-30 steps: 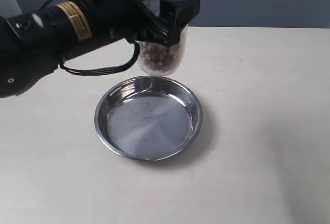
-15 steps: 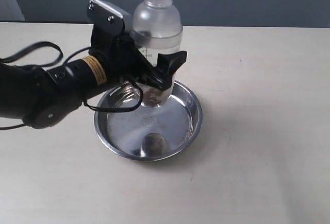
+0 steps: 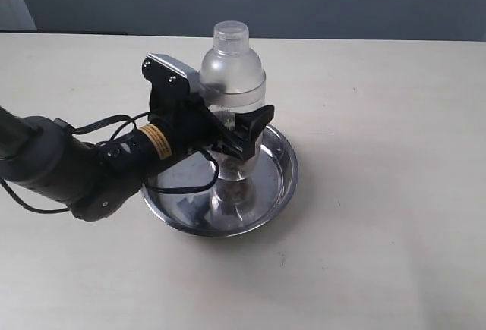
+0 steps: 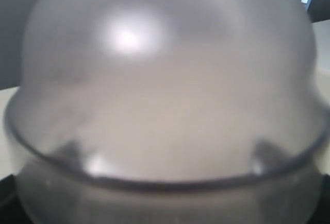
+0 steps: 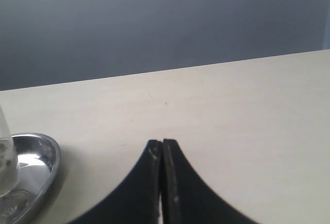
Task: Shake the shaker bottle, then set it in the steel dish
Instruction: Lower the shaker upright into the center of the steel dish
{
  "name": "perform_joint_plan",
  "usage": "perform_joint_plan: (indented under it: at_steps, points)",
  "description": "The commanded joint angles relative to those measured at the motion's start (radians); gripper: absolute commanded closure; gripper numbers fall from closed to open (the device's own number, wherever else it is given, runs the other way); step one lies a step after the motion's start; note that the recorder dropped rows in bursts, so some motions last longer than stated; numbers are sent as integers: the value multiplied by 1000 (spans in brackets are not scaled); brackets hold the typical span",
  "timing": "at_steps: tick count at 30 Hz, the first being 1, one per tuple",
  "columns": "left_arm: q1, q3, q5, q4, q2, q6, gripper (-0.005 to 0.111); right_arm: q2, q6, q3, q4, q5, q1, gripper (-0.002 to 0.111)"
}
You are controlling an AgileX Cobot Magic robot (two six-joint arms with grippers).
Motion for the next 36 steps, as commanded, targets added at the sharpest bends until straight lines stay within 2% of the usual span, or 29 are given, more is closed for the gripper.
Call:
perform_joint_plan:
  at_steps: [1,8,12,19,26,28,30,36]
  points:
    - [2,-2,-67,-12,16,0,106,-5,-4,1,-3,-13,2,109]
    - [2,-2,11,-105,16,2,106,-5,-4,1,-3,-15,2,109]
    - [2,-2,11,-64,16,14,106,-5,-4,1,-3,-15,2,109]
    - [2,-2,60,-85,16,14,106,-5,-4,1,-3,-15,2,109]
    - [2,-2,41,40,16,1,105,-5,-4,1,-3,-12,2,109]
    - [2,-2,34,51,16,-25,98,-5,-4,1,-3,-12,2,109]
    - [2,-2,33,53,16,-29,84,-5,-4,1,-3,-12,2,109]
    - [2,-2,19,31,16,-16,29,-5,-4,1,-3,-12,2,109]
